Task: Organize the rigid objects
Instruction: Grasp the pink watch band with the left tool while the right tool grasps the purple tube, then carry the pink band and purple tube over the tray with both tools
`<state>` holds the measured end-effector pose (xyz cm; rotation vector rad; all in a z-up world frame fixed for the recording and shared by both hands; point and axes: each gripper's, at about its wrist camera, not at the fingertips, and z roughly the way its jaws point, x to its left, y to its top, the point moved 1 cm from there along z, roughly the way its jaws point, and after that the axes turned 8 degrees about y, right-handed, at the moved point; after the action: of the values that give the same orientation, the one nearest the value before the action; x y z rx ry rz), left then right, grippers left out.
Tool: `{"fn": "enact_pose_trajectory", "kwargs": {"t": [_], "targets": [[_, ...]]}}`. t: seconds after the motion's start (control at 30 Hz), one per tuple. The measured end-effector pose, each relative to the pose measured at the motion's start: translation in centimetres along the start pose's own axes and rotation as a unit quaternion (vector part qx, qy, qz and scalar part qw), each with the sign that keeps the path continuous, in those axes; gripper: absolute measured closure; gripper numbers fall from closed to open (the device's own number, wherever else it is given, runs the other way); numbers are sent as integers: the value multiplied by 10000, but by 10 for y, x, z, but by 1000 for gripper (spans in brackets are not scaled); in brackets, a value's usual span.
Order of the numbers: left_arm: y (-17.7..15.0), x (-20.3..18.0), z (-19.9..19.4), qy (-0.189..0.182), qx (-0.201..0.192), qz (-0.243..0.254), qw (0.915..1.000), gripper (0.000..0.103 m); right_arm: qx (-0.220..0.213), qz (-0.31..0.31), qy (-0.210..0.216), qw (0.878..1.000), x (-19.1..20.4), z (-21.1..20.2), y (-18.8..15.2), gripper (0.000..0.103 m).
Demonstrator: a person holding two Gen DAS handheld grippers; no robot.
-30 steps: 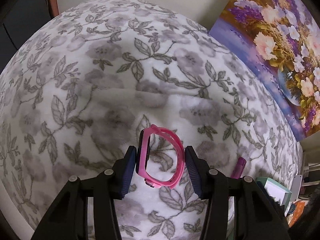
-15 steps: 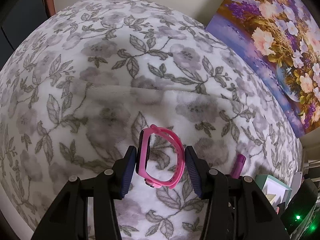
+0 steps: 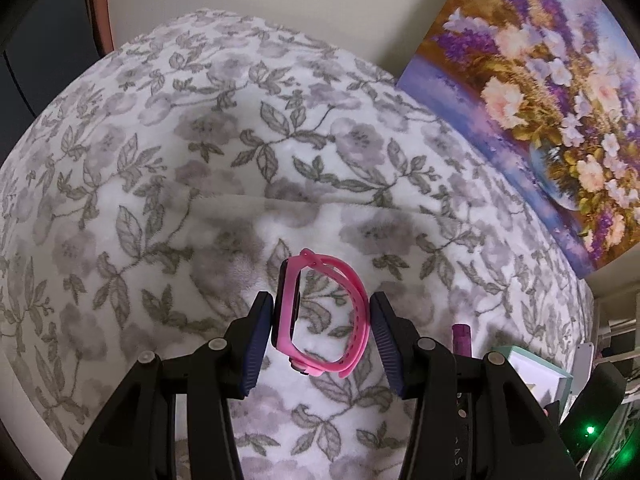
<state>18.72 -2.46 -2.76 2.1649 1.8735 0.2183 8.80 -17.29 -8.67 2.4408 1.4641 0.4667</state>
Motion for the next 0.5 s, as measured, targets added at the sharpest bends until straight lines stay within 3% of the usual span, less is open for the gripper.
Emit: {"fn": "enact_pose_trajectory", "kwargs": {"t": [0.3, 0.5], "targets": [[-13, -7, -45, -197, -348, 124, 9991, 52, -167, 218, 114, 9996, -6, -43, -6, 82], [-39, -17, -61, -119, -474, 432, 9979, 52, -241, 310, 25, 9992, -15, -75, -21, 82]]}}
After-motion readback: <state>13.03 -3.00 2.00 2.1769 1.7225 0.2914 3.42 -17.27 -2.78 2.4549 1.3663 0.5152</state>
